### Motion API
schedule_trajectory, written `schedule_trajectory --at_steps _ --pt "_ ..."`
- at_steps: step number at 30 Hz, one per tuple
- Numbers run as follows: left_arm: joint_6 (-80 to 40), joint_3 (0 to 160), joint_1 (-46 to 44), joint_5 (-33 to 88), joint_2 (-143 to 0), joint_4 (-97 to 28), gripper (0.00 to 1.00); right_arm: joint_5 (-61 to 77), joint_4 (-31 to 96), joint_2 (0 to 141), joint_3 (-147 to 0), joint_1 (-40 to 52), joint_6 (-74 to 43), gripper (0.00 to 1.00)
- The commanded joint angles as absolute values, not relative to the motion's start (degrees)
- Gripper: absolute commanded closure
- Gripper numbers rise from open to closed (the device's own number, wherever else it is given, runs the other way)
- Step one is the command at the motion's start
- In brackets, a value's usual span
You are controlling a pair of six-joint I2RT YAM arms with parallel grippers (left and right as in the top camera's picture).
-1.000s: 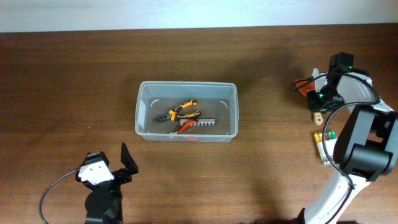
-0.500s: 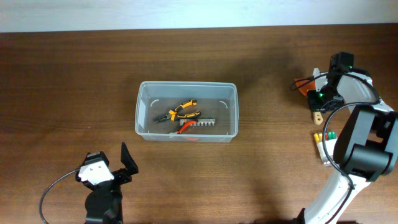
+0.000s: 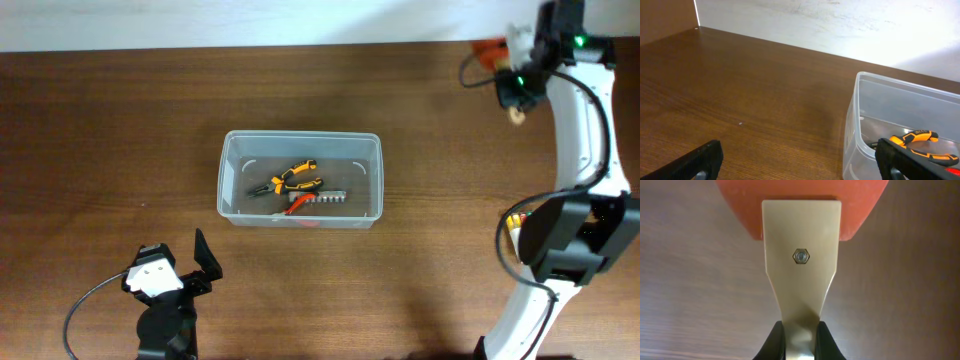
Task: Pack container
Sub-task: 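Carry the scraper into the container and release it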
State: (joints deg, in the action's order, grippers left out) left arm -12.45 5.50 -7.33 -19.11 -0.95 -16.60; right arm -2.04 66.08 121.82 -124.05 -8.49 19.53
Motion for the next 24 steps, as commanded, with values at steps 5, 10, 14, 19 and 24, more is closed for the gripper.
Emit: schedule_trajectory --at_steps 5,10,14,19,24 --pt "-11.9 5.3 -7.5 -19.3 -0.7 -16.7 0.01 -0.3 74.7 119.3 -142.1 4.2 21.2 0.96" --pt "-11.9 5.3 -7.5 -19.3 -0.7 -16.7 0.01 8.0 79.9 119.4 -143.8 13.6 29.2 0.96" --pt "-11.9 5.3 -7.5 -19.3 -0.7 -16.7 0.01 11.3 83.0 119.4 -142.3 19.4 39.5 0.96" --pt "-11.9 5.3 -7.5 -19.3 -0.7 -16.7 0.01 15.6 84.0 119.4 -138.6 23.8 46.2 0.96" --pt "-11.9 5.3 -7.5 -19.3 -0.7 -16.7 0.01 20.8 83.6 119.4 -130.2 26.2 52.6 0.96"
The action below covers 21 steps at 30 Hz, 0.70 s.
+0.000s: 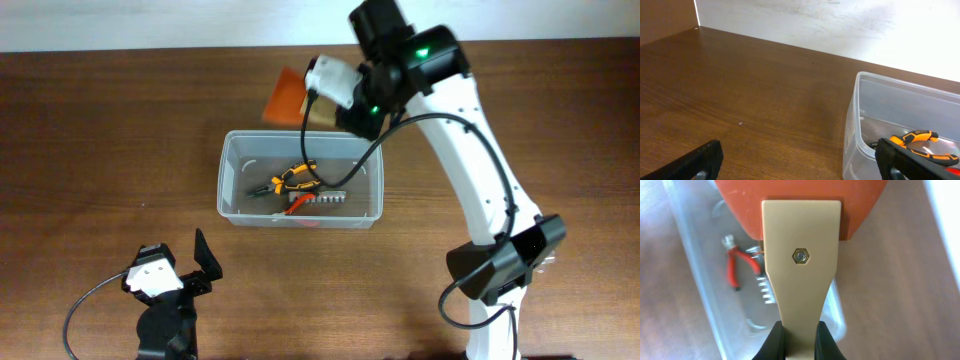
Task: Pack container
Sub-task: 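Carry the scraper into the container and release it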
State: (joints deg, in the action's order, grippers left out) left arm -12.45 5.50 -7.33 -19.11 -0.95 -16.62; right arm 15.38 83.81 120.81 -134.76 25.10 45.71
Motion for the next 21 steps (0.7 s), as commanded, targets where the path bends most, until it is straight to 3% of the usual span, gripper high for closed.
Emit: schedule_trajectory --at_steps 1,10,18,21 --pt "-11.9 5.3 -7.5 -19.3 -0.7 -16.7 0.01 20.8 83.2 119.4 -127.5 26.7 53.7 0.96" --pt "-11.9 5.3 -7.5 -19.3 -0.7 -16.7 0.01 20.8 72.3 119.4 -107.1 27.4 54.2 0.96" --pt "-11.9 5.3 -7.5 -19.3 -0.7 -16.7 0.01 20.8 64.4 119.4 -101.0 27.4 52.9 0.96" --pt "-11.9 5.3 -7.5 -19.3 -0.7 -16.7 0.01 20.8 62.2 119.4 -101.0 27.4 51.3 0.83"
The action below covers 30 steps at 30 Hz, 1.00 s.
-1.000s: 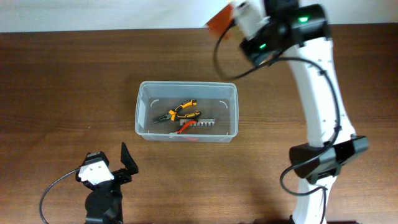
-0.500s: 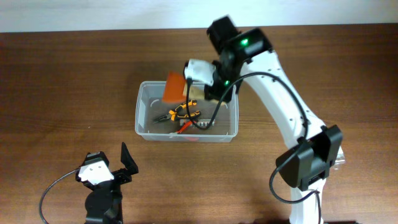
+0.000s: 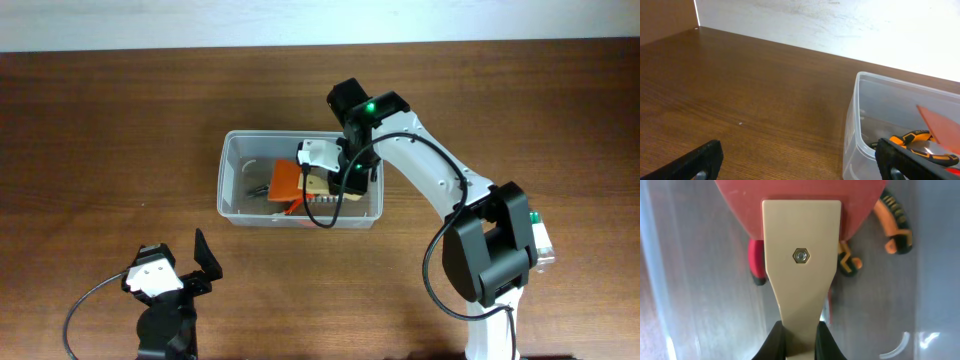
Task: Pack container
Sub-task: 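Carry the scraper into the container and release it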
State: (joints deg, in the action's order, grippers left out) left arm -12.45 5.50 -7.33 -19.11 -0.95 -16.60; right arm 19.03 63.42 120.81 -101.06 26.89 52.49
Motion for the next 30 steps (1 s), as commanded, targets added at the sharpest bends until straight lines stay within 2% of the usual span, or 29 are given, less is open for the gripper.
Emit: schedule_trajectory --at_steps 1,2,3,8,10,12,15,21,25,30 --pt "-11.9 5.3 -7.5 -19.3 -0.7 -16.7 0.01 20.8 61.9 119.4 -101.0 27.4 51.1 0.76" --pt "-11.9 5.3 -7.5 -19.3 -0.7 -16.7 0.01 20.8 61.8 119.4 -101.0 27.4 50.9 0.41" --pt "-11.9 5.3 -7.5 -19.3 -0.7 -16.7 0.01 20.8 61.7 119.4 -101.0 27.4 50.3 0.28" --pt "-11.9 5.3 -7.5 -19.3 -0.7 -16.7 0.01 20.8 63.7 119.2 -103.3 27.4 44.5 0.13" --pt "-11.9 5.3 -7.5 -19.3 -0.7 -16.7 0.01 20.8 66.6 119.2 -106.2 27.1 41.3 0.10" --pt "-11.9 5.3 -7.5 -19.3 -0.7 -16.7 0.01 20.8 72.1 119.1 -111.5 26.5 39.3 0.01" --pt "-11.9 5.3 -7.5 -19.3 -0.7 -16.7 0.01 20.8 82.6 119.1 -123.0 23.9 38.1 0.01" --pt "-11.9 5.3 -7.5 -19.3 -0.7 -16.7 0.01 25.3 90.8 118.8 -139.5 16.8 31.8 0.01" --pt "-11.9 5.3 -7.5 -19.3 -0.7 -16.7 0.01 25.3 91.5 118.8 -144.2 11.0 18.9 0.01" --pt "-11.9 5.3 -7.5 -19.3 -0.7 -16.7 0.01 19.8 96.1 118.8 -145.4 2.7 18.3 0.01"
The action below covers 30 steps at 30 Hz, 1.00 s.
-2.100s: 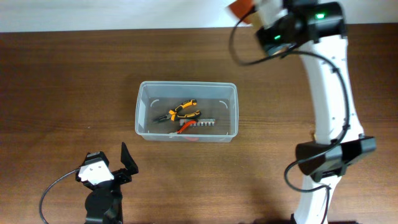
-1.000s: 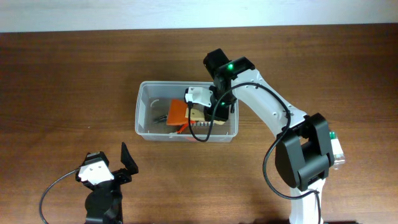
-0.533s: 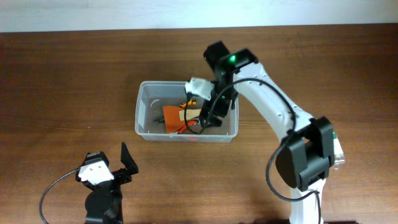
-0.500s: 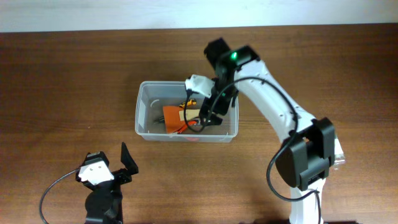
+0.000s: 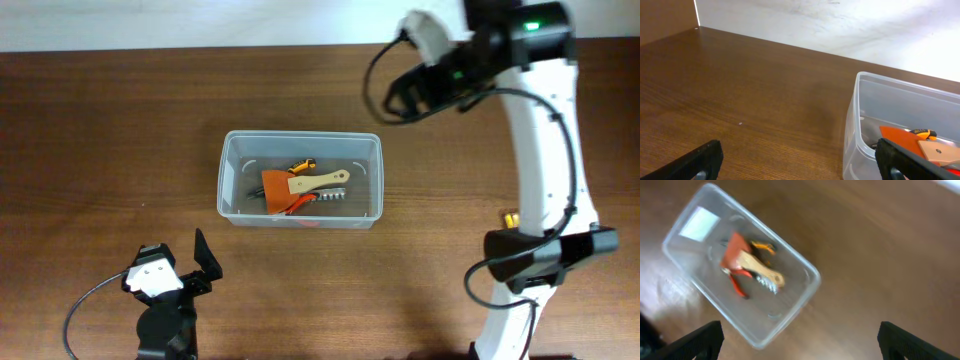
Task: Pack container
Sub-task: 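Carry the scraper into the container and release it, then move the right gripper to the marker pack and grasp it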
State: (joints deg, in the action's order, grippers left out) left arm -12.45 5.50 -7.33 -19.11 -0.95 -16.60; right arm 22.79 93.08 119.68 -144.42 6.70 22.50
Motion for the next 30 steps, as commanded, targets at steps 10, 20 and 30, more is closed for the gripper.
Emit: schedule_trajectory --at_steps 10,20,30 --pt "-11.9 5.3 -7.5 -19.3 -0.7 -16.7 0.01 1.9 97.3 112.6 -144.2 -7.9 8.4 0.01" --pt "-11.9 5.3 -7.5 -19.3 -0.7 -16.7 0.01 -3.3 96.2 97.0 -119.7 -16.5 6.9 0.01" --pt "-11.9 5.3 -7.5 -19.3 -0.7 -16.7 0.01 -4.2 81.3 97.1 -90.8 -22.3 12.2 0.01"
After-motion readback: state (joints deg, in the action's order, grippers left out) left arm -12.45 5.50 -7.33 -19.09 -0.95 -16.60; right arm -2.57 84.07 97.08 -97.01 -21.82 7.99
